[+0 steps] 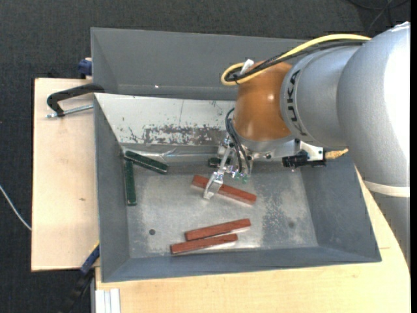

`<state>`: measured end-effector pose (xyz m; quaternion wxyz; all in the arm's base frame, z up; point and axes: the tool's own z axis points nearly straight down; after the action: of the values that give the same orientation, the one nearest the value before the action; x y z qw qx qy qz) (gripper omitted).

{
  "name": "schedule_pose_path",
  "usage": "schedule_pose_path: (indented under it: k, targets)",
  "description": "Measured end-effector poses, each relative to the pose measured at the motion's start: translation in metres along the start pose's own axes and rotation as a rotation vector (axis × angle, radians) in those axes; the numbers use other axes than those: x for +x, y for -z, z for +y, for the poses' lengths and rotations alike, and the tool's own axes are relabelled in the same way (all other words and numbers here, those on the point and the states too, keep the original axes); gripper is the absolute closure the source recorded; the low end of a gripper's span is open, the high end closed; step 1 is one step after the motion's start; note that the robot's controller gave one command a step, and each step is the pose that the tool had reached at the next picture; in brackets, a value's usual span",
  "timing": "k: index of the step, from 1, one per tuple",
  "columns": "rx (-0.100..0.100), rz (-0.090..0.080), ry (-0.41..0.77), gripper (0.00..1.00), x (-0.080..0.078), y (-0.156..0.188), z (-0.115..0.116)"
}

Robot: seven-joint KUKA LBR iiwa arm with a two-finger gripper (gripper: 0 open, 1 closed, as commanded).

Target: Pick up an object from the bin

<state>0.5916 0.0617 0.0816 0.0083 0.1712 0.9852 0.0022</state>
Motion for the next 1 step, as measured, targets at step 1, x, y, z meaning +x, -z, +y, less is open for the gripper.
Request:
schedule_pose_path:
  k: [1]
  targets:
    - [0.000, 0.004, -0.003, 1.00, -0.0018, 0.0013, 0.0029]
